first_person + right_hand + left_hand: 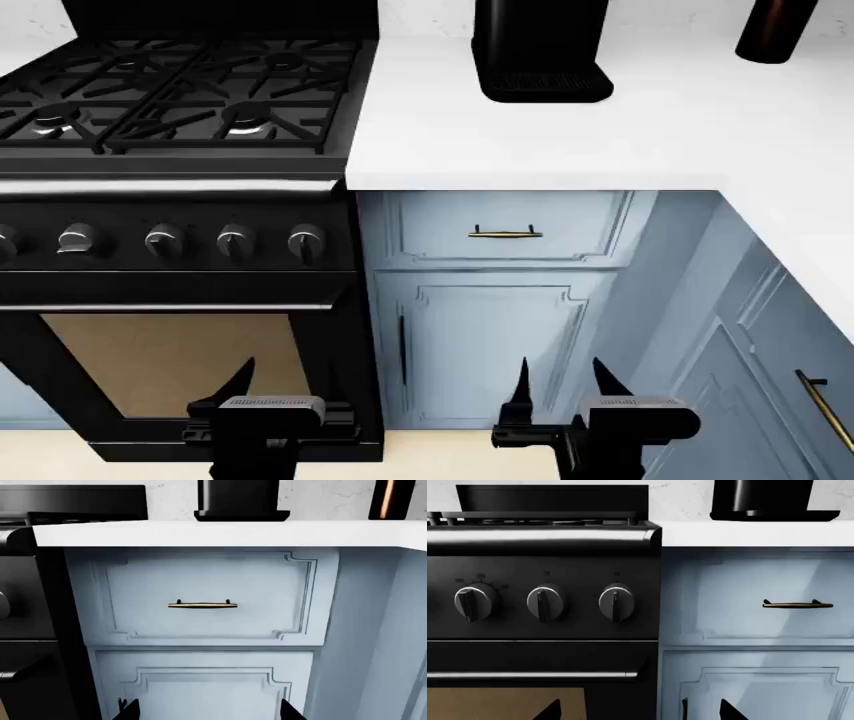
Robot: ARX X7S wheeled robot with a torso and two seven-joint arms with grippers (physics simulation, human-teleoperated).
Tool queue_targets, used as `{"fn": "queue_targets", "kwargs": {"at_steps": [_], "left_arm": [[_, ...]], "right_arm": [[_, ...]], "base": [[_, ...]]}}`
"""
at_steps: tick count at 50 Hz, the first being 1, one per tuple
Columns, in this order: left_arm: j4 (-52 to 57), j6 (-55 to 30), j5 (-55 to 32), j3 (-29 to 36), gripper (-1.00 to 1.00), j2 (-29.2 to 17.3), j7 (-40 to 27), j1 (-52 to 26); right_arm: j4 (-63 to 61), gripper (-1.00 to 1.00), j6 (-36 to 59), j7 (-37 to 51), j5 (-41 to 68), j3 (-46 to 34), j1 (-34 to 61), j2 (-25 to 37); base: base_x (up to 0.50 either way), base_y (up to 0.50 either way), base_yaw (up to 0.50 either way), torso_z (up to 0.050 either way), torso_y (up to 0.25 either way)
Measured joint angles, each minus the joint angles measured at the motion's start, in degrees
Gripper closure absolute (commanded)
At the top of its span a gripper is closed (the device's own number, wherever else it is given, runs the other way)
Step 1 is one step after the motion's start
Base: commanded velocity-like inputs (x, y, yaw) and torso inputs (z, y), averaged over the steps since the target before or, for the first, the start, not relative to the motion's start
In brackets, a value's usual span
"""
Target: Pick the mug from the cabinet, place it under the coffee machine dispenser, and press the start button.
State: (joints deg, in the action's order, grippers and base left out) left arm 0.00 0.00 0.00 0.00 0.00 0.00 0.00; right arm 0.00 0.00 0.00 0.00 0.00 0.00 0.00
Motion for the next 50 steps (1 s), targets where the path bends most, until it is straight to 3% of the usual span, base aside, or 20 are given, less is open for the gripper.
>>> {"fn": "queue_targets", "kwargs": {"at_steps": [19,36,50], "left_arm": [[-1.1,1.5,-1.9,2.8,-1.0,-2.3,-2.3,-0.4],[-6.2,14.9,-6.6,4.3,-1.0,-3.2,-1.4,-1.1],[24.3,-13.8,-17.2,2.2,-1.0,-10.0,-7.5,-9.0]], "right_arm": [[-7.0,-1.0,4.9,3.4,1.8,-2.7,-0.9,2.4],[-20.9,-1.0,13.6,6.2,3.0,-3.9,1.7,4.5],[-30.4,-1.0,20.8,7.4,4.6,-4.5,5.2,6.0]], "base": [[0.0,0.0,0.0,0.0,0.0],[0.0,0.0,0.0,0.0,0.0],[0.0,0.0,0.0,0.0,0.0]]}}
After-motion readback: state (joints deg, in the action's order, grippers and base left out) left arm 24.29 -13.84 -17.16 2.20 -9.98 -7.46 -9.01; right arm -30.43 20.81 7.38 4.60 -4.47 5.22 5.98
